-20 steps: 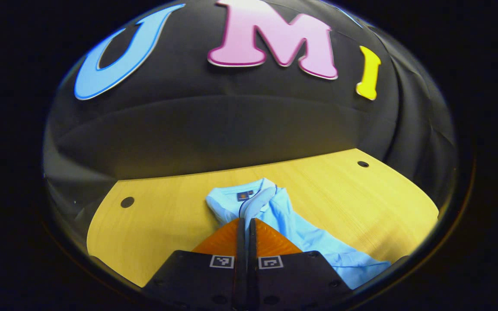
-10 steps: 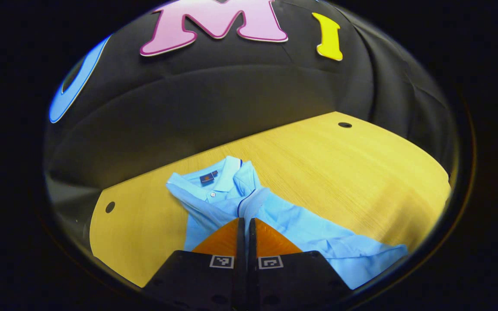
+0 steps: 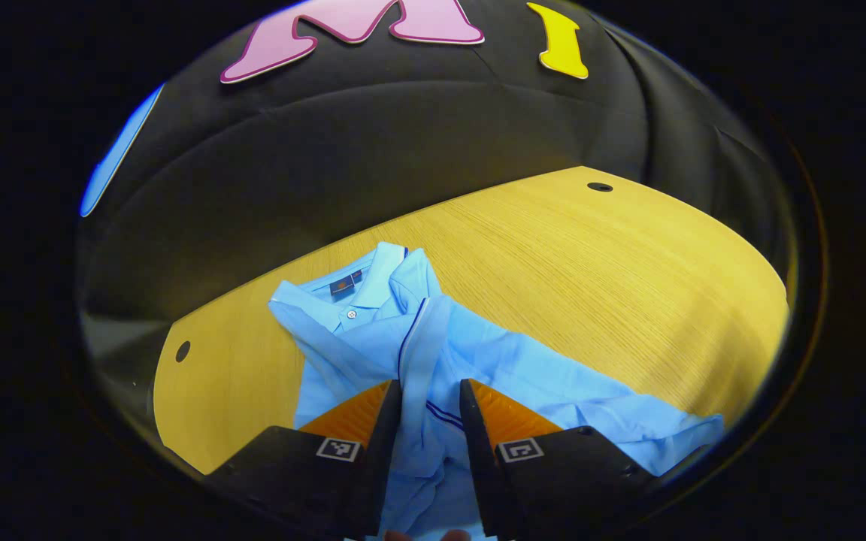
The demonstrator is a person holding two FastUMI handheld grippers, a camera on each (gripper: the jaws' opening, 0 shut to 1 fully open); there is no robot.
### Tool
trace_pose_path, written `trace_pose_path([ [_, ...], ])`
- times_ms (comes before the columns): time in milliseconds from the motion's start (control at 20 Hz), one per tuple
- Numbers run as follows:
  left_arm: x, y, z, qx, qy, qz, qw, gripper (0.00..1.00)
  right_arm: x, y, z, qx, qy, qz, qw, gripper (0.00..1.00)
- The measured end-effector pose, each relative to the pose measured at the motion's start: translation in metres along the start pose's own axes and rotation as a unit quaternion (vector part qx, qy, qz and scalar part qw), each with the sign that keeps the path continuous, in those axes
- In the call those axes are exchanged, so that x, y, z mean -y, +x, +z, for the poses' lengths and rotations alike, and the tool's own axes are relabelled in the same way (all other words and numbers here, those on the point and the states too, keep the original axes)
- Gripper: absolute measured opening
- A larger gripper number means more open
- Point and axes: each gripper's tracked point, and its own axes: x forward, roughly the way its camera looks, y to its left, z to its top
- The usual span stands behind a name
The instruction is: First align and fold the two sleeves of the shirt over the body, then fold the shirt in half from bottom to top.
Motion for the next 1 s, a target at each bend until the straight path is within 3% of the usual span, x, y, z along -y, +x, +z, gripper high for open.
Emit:
trace_pose_path([
  [100, -0.002, 0.0, 0.001, 0.004, 0.001, 0.004, 1.0, 0.6, 0.0, 0.0, -0.001, -0.001, 0.001, -0.001, 1.0, 0.98],
  [150, -0.003, -0.001, 0.002, 0.006, 0.001, 0.008, 1.0, 0.77, -0.001, 0.0, -0.001, -0.001, 0.001, -0.001, 1.0, 0.98],
  [450, -0.013, -0.026, 0.016, 0.033, -0.012, 0.022, 0.999, 0.93, -0.011, -0.005, -0.002, -0.002, -0.004, 0.0, 1.0, 0.98],
  [750, -0.029, -0.122, 0.052, 0.124, -0.032, 0.039, 0.991, 0.93, -0.022, -0.01, -0.004, 0.0, -0.023, 0.001, 1.0, 0.98],
  [1000, -0.034, -0.218, 0.019, 0.133, -0.065, 0.046, 0.988, 0.93, -0.034, -0.025, -0.028, -0.021, -0.037, 0.004, 0.999, 0.98],
])
